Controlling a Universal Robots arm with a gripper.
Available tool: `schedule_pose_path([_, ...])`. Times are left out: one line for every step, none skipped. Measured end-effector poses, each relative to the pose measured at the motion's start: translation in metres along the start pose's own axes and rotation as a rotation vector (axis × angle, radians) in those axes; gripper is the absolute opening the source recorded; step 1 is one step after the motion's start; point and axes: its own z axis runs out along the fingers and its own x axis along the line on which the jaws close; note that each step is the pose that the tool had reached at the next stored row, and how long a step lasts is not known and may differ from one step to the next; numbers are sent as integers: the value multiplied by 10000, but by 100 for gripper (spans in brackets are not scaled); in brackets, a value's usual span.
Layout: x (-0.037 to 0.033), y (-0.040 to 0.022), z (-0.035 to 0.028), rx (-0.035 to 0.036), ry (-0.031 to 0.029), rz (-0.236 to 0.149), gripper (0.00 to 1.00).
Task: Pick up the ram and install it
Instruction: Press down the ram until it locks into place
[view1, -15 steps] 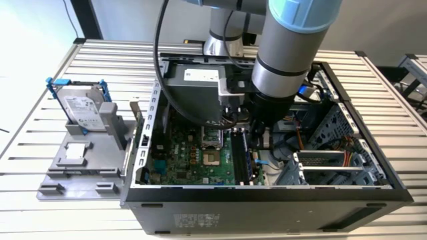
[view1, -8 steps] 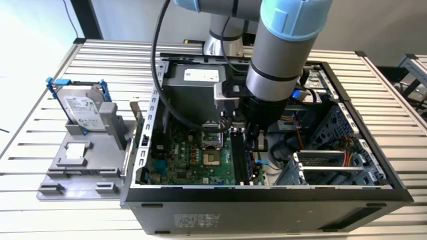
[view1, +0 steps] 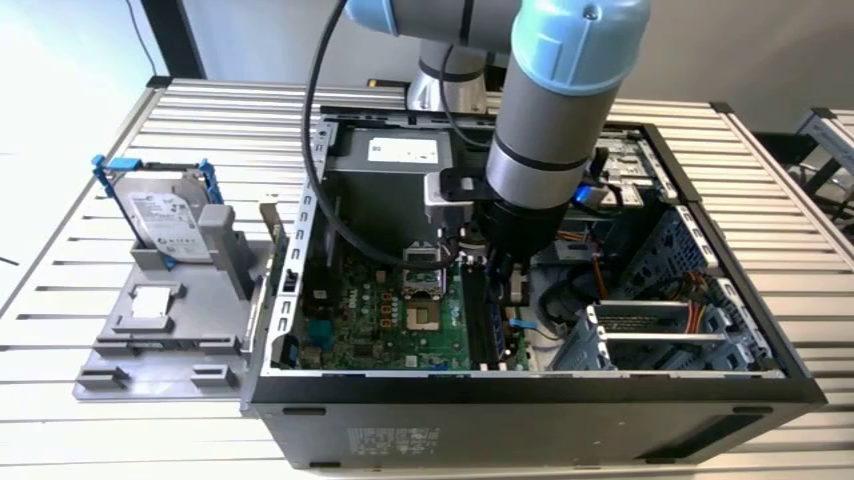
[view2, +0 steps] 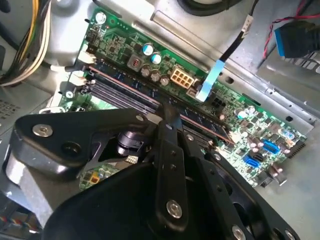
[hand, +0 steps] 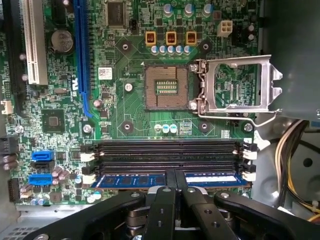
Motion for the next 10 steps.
schedule_pose_path([0, 0, 19, 1, -3, 0, 0])
schedule_pose_path([1, 1, 37, 1, 0, 0, 0])
schedule_pose_path([1, 1, 54, 1, 2, 0, 0])
schedule_pose_path([-1, 1, 59, -2, 13, 0, 0])
schedule_pose_path([-6, 0, 44, -11, 41, 1, 0])
schedule_pose_path([-11, -1, 19, -24, 81, 0, 0])
schedule_pose_path([-18, -4, -52, -62, 231, 2, 0])
schedule_pose_path([-19, -4, -65, -71, 263, 2, 0])
schedule_pose_path([-17, -4, -66, -71, 263, 2, 0])
schedule_pose_path([-16, -4, -69, -73, 270, 2, 0])
